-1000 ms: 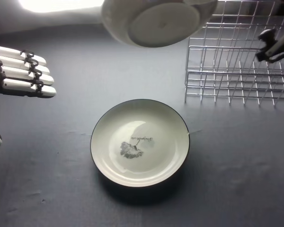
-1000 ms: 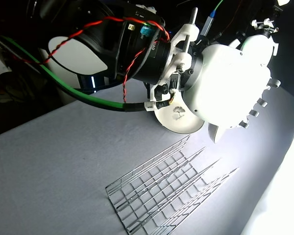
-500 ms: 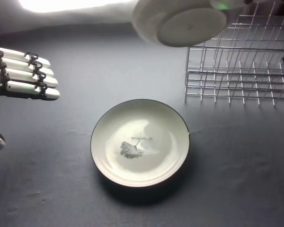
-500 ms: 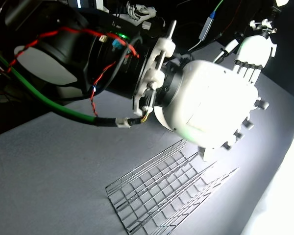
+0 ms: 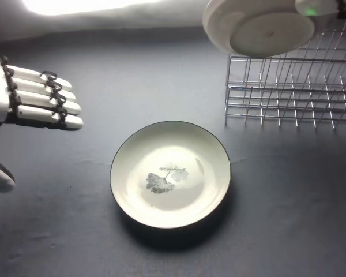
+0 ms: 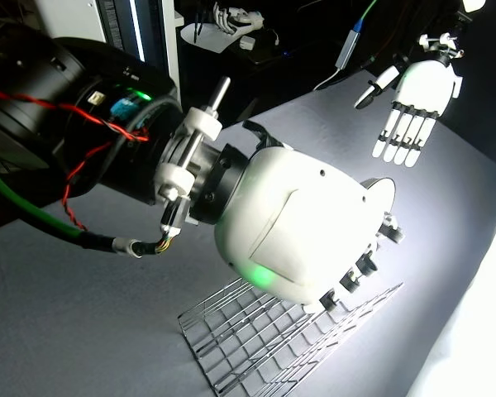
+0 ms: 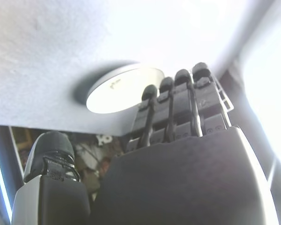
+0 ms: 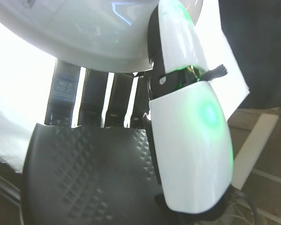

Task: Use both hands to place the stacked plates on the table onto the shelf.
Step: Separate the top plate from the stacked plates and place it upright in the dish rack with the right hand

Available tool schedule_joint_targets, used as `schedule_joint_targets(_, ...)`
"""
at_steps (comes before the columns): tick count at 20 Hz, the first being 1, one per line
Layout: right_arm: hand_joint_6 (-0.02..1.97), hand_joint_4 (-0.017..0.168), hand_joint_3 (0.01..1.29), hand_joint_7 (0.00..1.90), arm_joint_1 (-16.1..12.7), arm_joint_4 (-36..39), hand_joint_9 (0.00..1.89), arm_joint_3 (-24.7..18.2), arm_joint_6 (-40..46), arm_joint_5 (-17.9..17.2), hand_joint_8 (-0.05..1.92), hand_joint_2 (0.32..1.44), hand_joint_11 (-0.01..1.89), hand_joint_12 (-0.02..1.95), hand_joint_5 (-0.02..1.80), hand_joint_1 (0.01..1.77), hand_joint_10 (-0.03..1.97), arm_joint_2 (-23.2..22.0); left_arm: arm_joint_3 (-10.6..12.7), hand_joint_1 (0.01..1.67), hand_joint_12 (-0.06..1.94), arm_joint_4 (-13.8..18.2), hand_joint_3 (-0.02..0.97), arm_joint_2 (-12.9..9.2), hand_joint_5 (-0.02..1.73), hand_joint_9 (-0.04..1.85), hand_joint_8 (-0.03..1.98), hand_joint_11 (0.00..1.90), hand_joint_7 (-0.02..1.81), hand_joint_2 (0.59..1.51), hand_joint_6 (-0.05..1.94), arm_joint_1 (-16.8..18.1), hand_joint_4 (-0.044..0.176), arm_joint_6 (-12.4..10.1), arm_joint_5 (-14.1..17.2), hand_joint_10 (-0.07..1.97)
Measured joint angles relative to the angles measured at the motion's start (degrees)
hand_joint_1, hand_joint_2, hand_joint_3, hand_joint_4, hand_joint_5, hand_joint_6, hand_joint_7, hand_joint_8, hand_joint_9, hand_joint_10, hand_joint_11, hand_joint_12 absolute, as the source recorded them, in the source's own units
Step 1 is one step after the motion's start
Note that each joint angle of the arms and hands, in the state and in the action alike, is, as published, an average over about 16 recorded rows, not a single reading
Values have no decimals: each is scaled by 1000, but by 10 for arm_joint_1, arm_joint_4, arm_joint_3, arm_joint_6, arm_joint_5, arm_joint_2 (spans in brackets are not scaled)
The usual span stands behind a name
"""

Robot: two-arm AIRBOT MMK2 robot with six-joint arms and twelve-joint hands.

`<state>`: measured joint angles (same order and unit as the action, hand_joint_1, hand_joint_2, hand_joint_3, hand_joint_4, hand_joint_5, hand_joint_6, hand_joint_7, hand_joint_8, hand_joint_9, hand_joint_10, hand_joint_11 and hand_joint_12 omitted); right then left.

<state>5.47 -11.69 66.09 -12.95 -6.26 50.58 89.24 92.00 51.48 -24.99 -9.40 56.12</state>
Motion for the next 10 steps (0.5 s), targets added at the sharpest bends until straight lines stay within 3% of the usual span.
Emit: schedule_joint_targets(10,960,-6,13,1022,72,15,955,25,2,-38,890,1040,757,1325,926,1387,1103,-14,-24,16,-4,-1,-2,18,27,20,0,22,16,1135,18,-15,-1,-6,1,6)
